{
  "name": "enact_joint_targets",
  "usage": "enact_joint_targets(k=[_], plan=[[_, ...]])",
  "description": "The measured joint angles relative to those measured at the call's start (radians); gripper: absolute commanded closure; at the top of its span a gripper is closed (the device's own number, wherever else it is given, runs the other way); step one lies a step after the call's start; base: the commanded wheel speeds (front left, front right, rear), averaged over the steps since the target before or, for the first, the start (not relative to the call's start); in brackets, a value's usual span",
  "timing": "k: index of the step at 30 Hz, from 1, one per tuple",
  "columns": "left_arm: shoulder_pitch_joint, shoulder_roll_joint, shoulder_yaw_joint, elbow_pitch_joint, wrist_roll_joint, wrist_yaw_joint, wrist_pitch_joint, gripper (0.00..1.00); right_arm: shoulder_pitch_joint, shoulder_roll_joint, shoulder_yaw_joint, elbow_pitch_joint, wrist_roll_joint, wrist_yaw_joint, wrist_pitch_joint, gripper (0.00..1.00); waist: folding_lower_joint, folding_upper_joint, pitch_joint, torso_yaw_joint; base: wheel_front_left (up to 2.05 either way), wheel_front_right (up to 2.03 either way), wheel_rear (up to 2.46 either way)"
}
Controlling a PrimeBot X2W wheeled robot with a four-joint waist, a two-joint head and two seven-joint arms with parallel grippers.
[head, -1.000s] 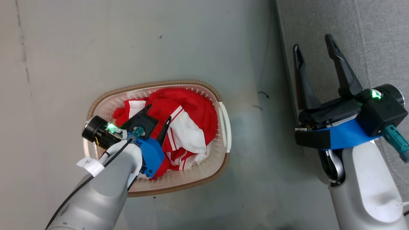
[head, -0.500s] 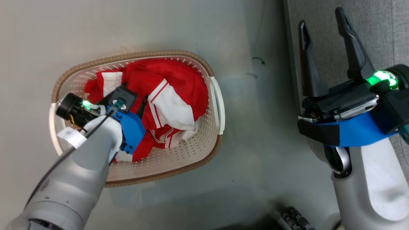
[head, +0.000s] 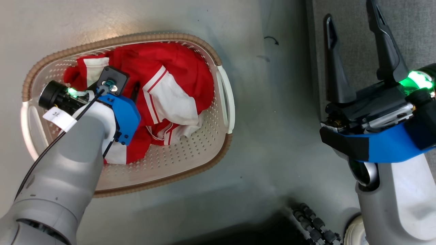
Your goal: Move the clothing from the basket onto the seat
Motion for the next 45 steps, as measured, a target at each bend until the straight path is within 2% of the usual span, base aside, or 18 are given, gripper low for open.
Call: enact_joint_targets(k=[11,12,13,14,15,25,36,45], plan=[[-0.025,-0.013,-0.048,-0.005,-0.063,0.000,0.007,0.00,0.011,0.000,0.002,-0.029,0.000,0.000,0.000,0.00,-0.0001,0.0000,0.041,-0.009,0.00,0.00,0.00],[-0.029,-0.013,-0.049,-0.004,-0.072,0.000,0.008,0.14,0.012,0.000,0.002,-0.030,0.000,0.000,0.000,0.00,-0.0001,0.0000,0.043,-0.009,0.00,0.00,0.00],[-0.032,-0.013,-0.053,-0.004,-0.078,0.000,0.010,0.58,0.012,0.000,0.002,-0.031,-0.002,0.000,0.000,0.00,-0.0001,0.0000,0.046,-0.008,0.00,0.00,0.00],[-0.036,-0.012,-0.061,-0.003,-0.078,0.000,0.012,0.84,0.012,0.000,0.002,-0.032,-0.002,0.000,0.000,0.00,-0.0001,0.0000,0.047,-0.007,0.00,0.00,0.00],[-0.040,-0.012,-0.067,-0.003,-0.079,0.000,0.013,1.00,0.012,0.000,0.002,-0.032,-0.003,0.000,0.000,0.00,-0.0001,0.0000,0.049,-0.006,0.00,0.00,0.00],[-0.044,-0.029,-0.103,-0.002,-0.115,0.000,-0.046,1.00,0.008,0.000,0.004,-0.028,-0.009,0.000,0.000,0.00,-0.0001,0.0000,0.026,0.011,0.00,0.00,0.00],[-0.019,-0.047,-0.106,-0.041,-0.158,0.000,-0.101,1.00,0.001,0.000,-0.004,0.012,-0.017,0.000,0.000,0.00,-0.0002,0.0000,-0.064,0.053,0.00,0.00,0.00],[0.075,-0.026,-0.013,-0.211,-0.146,0.021,-0.103,1.00,0.015,0.000,-0.019,0.058,-0.017,0.000,0.000,0.00,-0.0002,0.0001,-0.178,0.098,0.00,0.00,0.00]])
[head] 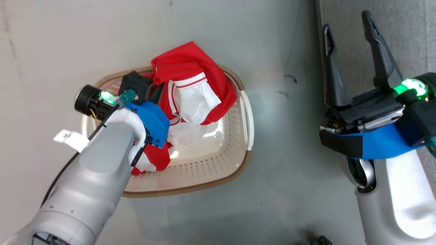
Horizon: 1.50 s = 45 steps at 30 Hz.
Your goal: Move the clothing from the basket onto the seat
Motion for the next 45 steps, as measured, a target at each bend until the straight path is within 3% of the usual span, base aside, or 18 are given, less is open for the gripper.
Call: enact_joint_targets(k=[12,31,38,45], plan=[[0.157,0.010,0.148,-0.179,0.081,0.013,0.000,1.00,0.065,0.000,-0.002,0.062,0.008,0.000,0.000,0.00,0.0000,0.0000,-0.192,0.044,0.00,0.00,0.00],[0.360,-0.023,0.390,-0.452,0.213,-0.001,0.000,1.00,0.212,0.000,-0.011,0.140,0.036,0.000,0.000,0.00,-0.0002,0.0001,-0.519,0.068,0.00,0.00,0.00],[0.370,-0.040,0.416,-0.523,0.247,-0.012,0.000,1.00,0.253,0.000,-0.008,0.148,0.052,0.000,0.000,0.00,-0.0002,0.0001,-0.606,0.066,0.00,0.00,0.00],[0.352,-0.046,0.364,-0.567,0.239,-0.015,0.000,1.00,0.274,0.000,-0.014,0.151,0.058,0.000,0.000,0.00,-0.0001,0.0001,-0.654,0.070,0.00,0.00,0.00]])
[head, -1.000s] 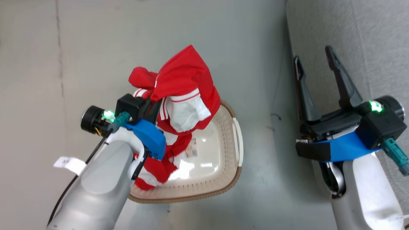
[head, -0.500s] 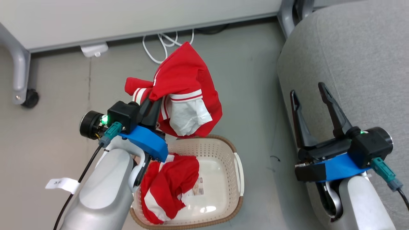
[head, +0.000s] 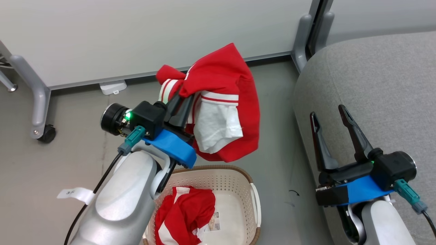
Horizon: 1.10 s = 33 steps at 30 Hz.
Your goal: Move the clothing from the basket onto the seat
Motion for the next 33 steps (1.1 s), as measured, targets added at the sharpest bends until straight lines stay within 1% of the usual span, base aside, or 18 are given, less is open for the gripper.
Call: enact_joint_targets(k=[8,13,20,24,28,33], plan=[[-0.046,0.031,-0.097,-0.062,-0.067,-0.005,0.034,1.00,0.024,0.000,-0.009,0.000,0.008,0.000,0.000,0.00,0.0001,0.0000,-0.023,0.017,0.00,0.00,0.00],[-0.047,0.053,-0.116,-0.100,-0.089,-0.005,0.048,1.00,0.032,0.000,-0.012,0.000,0.014,0.000,0.000,0.00,0.0001,0.0000,-0.030,0.020,0.00,0.00,0.00],[-0.039,0.062,-0.131,-0.119,-0.104,-0.005,0.055,1.00,0.027,0.000,-0.001,-0.026,0.001,0.000,0.000,0.00,0.0002,0.0000,-0.032,0.022,0.00,0.00,0.00],[-0.039,0.062,-0.134,-0.122,-0.109,-0.005,0.055,1.00,-0.015,0.000,0.033,-0.051,-0.014,0.000,0.000,0.00,0.0002,0.0000,-0.026,0.026,0.00,0.00,0.00],[-0.039,0.061,-0.138,-0.121,-0.109,-0.005,0.053,1.00,-0.063,0.000,0.100,-0.065,-0.021,0.000,0.000,0.00,0.0002,0.0000,-0.022,0.030,0.00,0.00,0.00],[-0.045,0.050,-0.148,-0.119,-0.109,-0.005,0.047,1.00,-0.108,0.000,0.192,-0.032,0.000,0.000,0.000,0.00,0.0002,0.0000,-0.013,0.041,0.00,0.00,0.00]])
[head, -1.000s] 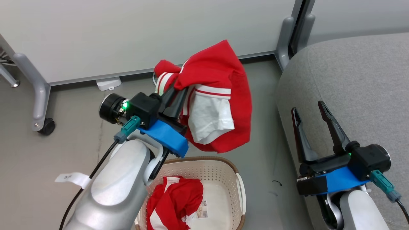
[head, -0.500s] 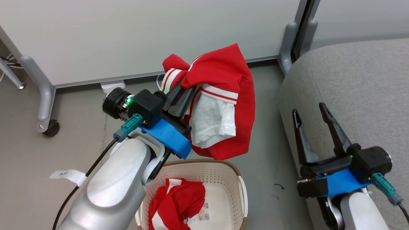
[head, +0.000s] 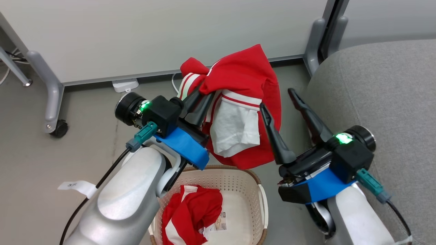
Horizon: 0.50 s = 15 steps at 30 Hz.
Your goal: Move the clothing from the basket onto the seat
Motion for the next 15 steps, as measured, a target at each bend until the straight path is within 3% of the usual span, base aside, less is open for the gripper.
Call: enact_joint_targets(k=[15], plan=[[-0.049,-0.052,-0.056,0.002,0.007,0.000,-0.021,1.00,-0.092,0.000,0.122,0.186,0.132,0.000,0.000,0.00,0.0000,0.0000,0.043,0.044,0.00,0.00,0.00]])
